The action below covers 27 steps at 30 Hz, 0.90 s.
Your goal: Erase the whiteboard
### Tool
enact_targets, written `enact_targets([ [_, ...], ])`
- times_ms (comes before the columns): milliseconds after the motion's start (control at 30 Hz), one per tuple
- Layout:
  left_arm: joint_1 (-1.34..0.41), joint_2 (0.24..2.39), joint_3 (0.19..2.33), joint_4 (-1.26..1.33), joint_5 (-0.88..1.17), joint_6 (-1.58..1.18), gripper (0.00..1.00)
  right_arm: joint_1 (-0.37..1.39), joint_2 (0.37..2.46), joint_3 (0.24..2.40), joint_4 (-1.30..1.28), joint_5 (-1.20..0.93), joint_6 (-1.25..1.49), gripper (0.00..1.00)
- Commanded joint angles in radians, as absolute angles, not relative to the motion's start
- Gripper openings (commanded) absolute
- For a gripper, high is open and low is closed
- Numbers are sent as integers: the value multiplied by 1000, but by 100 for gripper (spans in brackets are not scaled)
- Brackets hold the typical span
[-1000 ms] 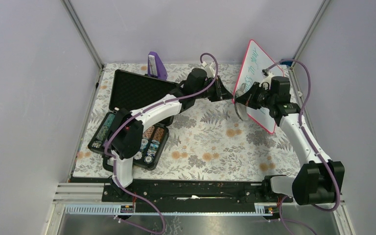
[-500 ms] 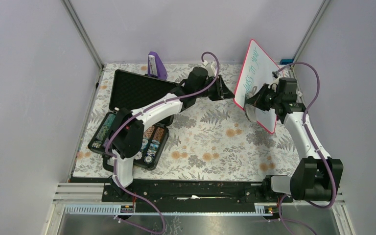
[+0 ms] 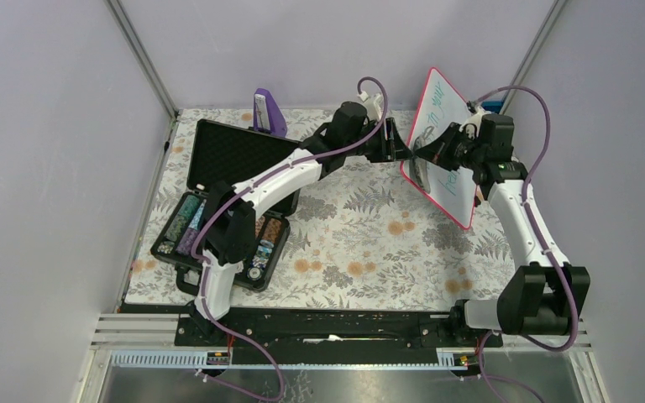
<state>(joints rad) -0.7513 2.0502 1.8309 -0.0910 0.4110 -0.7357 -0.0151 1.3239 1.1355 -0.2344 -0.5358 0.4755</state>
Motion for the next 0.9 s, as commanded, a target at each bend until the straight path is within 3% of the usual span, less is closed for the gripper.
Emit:
enact_targets([
  [0,-746,2065,1868,-151,433,-680,45,-10,1370,1161,-187,-577,505,0],
  [367,-749,2062,1839,-140,437,-654,27,-12,1410,1115,-227,-475,449,0],
  [867,-766,2096,1855,-138,445,-671,25,-107,1419,1046,-301,-331,393,0],
])
